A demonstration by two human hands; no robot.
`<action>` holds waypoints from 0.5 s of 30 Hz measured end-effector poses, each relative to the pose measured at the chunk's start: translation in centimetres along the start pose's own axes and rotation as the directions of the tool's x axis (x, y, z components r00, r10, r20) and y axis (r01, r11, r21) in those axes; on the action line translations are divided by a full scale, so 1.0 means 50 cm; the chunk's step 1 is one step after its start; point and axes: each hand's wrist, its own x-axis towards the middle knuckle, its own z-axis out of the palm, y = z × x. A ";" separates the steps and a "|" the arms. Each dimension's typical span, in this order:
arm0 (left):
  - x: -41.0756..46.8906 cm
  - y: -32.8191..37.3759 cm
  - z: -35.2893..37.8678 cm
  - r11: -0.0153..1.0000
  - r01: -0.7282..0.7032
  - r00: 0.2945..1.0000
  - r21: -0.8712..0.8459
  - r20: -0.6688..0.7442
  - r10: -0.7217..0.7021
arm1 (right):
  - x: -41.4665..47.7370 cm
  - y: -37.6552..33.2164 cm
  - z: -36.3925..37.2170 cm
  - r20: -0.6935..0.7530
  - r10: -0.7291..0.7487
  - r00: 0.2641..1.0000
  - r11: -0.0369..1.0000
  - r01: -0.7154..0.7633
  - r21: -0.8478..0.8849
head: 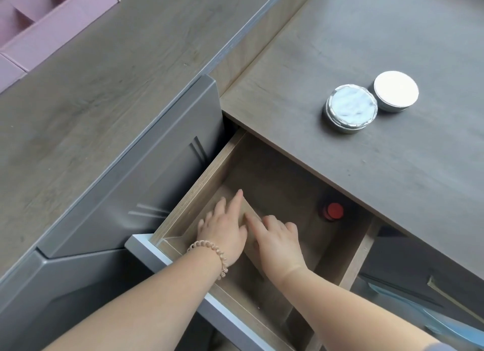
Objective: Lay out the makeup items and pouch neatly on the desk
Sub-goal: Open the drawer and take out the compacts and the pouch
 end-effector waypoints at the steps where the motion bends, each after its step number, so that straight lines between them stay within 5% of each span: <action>1: -0.006 0.003 -0.009 0.999 -0.011 1.000 -0.031 -0.014 0.011 | -0.004 -0.001 -0.012 -0.002 -0.023 1.000 0.998 0.023 0.060; 5: -0.055 0.029 -0.061 0.968 -0.217 0.947 -0.127 -0.269 0.177 | -0.027 0.004 -0.085 -0.300 -0.097 0.949 0.971 0.156 0.180; 8: -0.090 0.073 -0.112 0.876 -0.443 0.771 -0.189 -0.579 0.265 | -0.032 0.008 -0.179 -0.576 -0.112 0.810 0.943 0.269 0.195; 10: -0.097 0.115 -0.143 0.815 -0.507 0.699 -0.281 -0.687 0.198 | -0.035 0.013 -0.255 -0.677 -0.042 0.735 0.923 0.288 0.255; 12: -0.094 0.168 -0.180 0.728 -0.468 0.797 -0.501 -0.595 0.103 | -0.028 0.028 -0.314 -0.733 0.077 0.676 0.901 0.268 0.342; 15: -0.068 0.254 -0.219 0.604 -0.261 0.965 -0.753 -0.223 0.138 | -0.010 0.075 -0.377 -0.727 0.295 0.620 0.843 0.189 0.503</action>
